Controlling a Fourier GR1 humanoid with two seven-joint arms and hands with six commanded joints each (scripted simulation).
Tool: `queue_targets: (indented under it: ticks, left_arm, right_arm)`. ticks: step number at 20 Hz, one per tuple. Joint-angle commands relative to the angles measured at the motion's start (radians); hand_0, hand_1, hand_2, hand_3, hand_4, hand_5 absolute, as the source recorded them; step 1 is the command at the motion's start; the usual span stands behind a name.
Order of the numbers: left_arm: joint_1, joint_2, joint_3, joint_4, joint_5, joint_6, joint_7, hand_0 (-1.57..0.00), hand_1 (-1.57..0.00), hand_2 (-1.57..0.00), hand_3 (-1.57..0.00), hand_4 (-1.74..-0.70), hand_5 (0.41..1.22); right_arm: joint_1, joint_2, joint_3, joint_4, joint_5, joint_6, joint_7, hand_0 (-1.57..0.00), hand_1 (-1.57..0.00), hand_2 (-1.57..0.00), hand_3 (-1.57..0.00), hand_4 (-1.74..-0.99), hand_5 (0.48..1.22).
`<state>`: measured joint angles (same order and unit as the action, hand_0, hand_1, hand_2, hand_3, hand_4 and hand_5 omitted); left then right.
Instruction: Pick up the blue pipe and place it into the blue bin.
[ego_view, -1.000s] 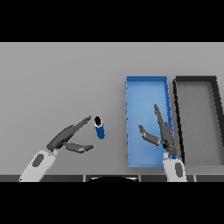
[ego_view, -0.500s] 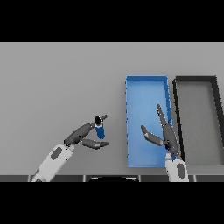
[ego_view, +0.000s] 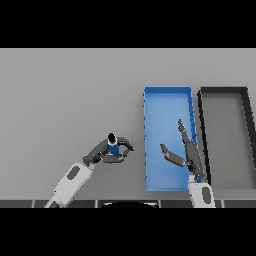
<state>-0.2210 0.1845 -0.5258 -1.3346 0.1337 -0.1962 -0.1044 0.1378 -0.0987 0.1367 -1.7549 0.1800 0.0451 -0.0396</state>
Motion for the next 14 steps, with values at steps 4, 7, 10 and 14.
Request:
queue_targets:
  ticks: [4, 7, 10, 14]
  left_arm:
    - [0.007, 0.003, -0.034, 0.004, -0.025, -0.013, -0.085, -1.13, -1.2, -1.23, -1.17, -1.6, 1.072]
    - [-0.006, -0.003, -0.041, 0.022, -0.04, 0.016, -0.122, -1.35, -1.38, -1.4, -1.32, -1.67, 1.144]
    - [-0.002, -0.016, -0.038, -0.047, -0.03, 0.052, -0.094, -1.46, -1.48, -1.48, -1.41, -1.7, 1.182]
    - [-0.013, -0.037, -0.049, -0.131, -0.015, 0.065, -0.088, -1.52, -1.53, -1.53, -1.45, -1.73, 1.205]
  right_arm:
    - [-0.001, -0.012, -0.019, 0.011, -0.014, 0.001, 0.008, 0.0, 0.0, 0.0, 0.0, -1.198, 0.604]
    - [-0.009, -0.014, -0.02, 0.011, -0.019, 0.007, 0.003, 0.0, 0.0, 0.0, 0.0, -1.19, 0.6]
    - [-0.014, -0.011, -0.012, 0.014, -0.008, 0.005, 0.019, 0.0, 0.0, 0.0, 0.0, -1.189, 0.603]
    - [-0.012, -0.009, -0.013, 0.026, 0.004, -0.005, 0.002, 0.0, 0.0, 0.0, 0.0, -1.18, 0.604]
